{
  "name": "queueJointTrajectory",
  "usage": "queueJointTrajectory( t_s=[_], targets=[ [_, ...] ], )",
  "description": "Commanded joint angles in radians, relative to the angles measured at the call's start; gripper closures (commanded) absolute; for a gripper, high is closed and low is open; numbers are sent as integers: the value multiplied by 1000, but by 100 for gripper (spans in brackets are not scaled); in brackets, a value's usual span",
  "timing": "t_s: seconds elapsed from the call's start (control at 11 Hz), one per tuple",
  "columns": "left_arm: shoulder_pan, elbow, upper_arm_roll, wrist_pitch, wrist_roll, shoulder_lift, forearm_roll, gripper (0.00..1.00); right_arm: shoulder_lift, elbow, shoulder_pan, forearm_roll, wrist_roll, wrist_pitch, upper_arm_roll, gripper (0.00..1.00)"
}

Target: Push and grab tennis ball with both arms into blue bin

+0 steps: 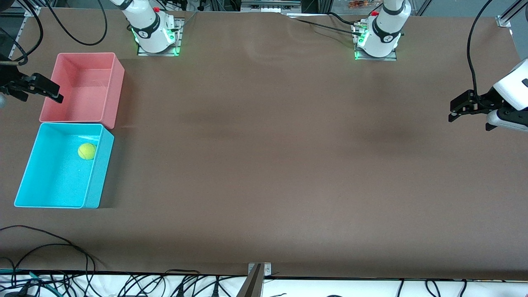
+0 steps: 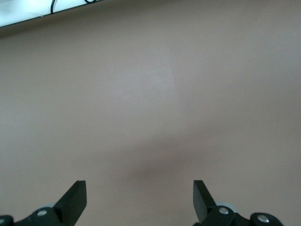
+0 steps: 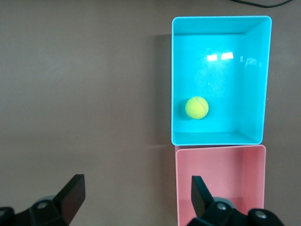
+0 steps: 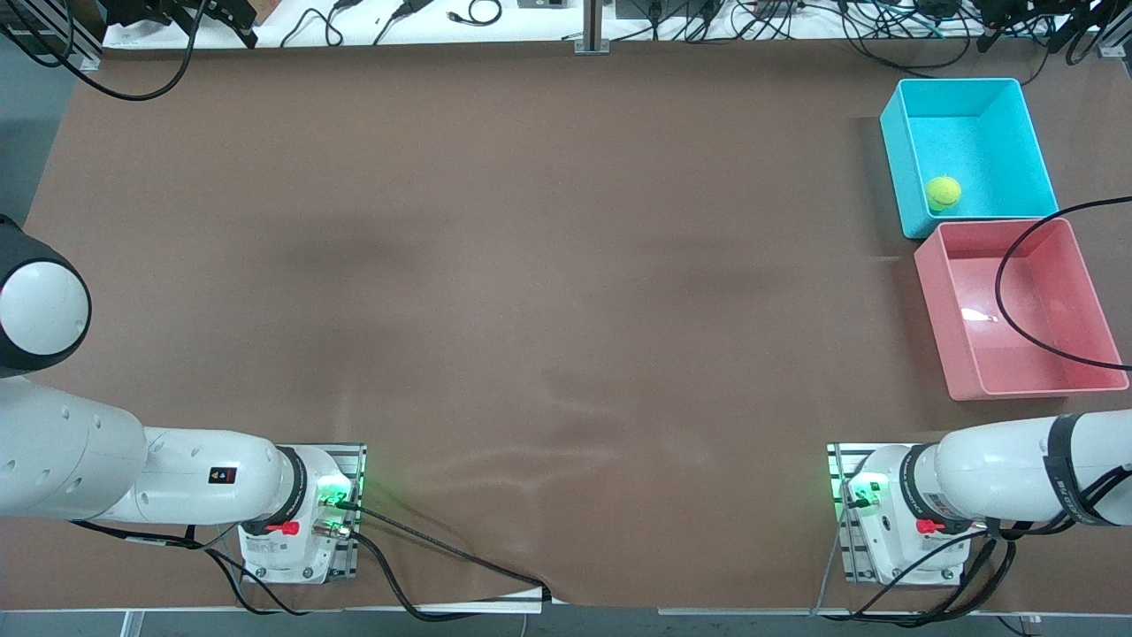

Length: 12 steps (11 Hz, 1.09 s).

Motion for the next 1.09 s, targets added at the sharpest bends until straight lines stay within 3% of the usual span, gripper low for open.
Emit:
queueJointTrajectory(
  t_s=[0.0, 1.0],
  targets=[
    [-3, -4, 5, -7, 19, -6, -17, 0, -32, -28, 2, 6, 12, 7, 10, 0],
    [-3, -5, 5, -7, 14, -6, -17, 0, -15, 10, -7, 2, 6, -5, -1, 0]
  ],
)
